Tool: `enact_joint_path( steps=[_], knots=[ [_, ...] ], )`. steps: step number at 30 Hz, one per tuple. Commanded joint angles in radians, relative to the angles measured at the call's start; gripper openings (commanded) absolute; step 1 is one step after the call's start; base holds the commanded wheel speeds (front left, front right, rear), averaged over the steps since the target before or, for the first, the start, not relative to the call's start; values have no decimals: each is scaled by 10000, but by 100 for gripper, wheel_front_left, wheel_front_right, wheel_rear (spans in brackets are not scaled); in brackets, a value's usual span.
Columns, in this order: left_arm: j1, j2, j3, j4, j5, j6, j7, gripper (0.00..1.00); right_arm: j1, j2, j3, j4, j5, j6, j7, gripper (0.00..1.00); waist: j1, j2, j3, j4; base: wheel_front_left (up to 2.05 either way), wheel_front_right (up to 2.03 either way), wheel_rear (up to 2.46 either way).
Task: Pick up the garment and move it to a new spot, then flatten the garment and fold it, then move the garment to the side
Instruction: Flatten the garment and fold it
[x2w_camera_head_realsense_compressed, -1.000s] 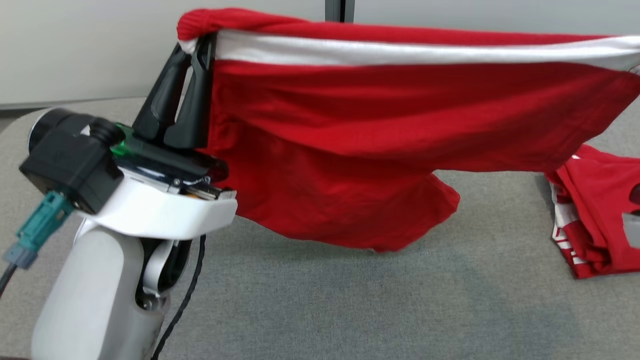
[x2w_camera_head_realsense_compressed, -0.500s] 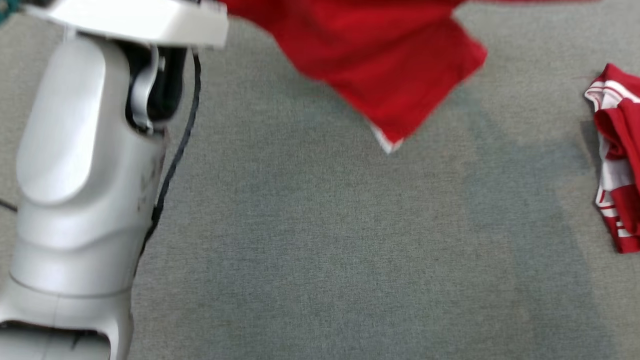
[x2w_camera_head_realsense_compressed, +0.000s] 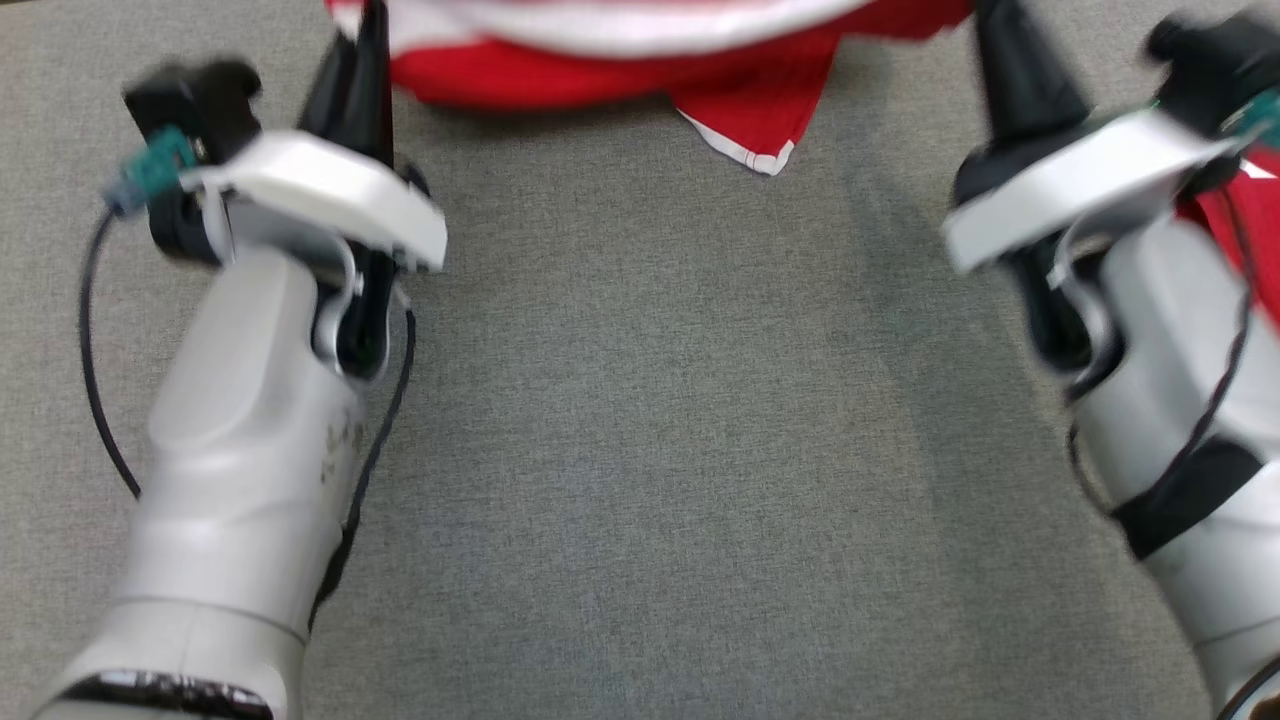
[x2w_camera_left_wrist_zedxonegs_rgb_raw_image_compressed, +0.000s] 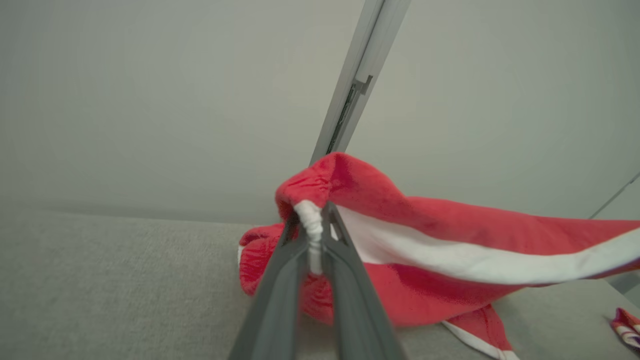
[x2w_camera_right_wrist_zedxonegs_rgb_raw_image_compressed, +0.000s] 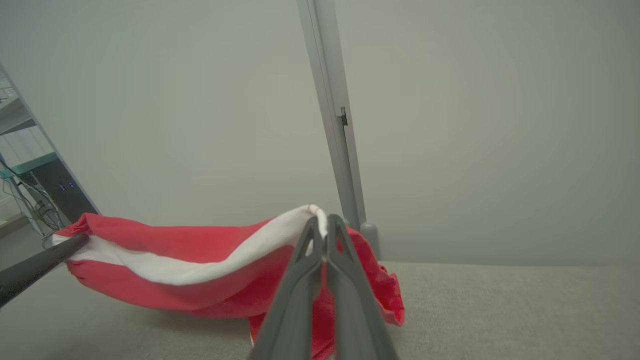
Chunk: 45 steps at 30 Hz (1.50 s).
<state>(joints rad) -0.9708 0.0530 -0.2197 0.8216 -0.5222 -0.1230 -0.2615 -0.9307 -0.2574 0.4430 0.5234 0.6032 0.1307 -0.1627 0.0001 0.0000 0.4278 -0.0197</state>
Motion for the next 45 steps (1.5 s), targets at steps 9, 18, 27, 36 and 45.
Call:
enact_joint_path(
  steps=[9,18,27,36,45],
  knots=[
    [2732,5,-238,-465,-616,-76,-43,0,2500,193,1712,1132,1390,-2,-962,0,-1,0,-360,-87,0,0,0],
    [6064,7,8,-3010,440,-79,-44,0,5912,-656,824,-1020,1168,-1,-1032,0,-1,0,-1765,232,0,0,0],
    [9059,331,124,-5796,776,504,157,0,9608,-827,-1089,-4437,140,-2,-3,0,-1,0,-2948,321,0,0,0],
    [11179,776,157,-9261,874,1487,1550,0,12275,-5,-2917,-7832,-976,-4,2378,0,-1,0,-3670,256,0,0,0],
    [11452,836,10,-10188,772,1713,2248,0,12414,201,-3364,-8865,-1284,-4,3373,0,-1,0,-3439,313,0,0,0]
  ],
)
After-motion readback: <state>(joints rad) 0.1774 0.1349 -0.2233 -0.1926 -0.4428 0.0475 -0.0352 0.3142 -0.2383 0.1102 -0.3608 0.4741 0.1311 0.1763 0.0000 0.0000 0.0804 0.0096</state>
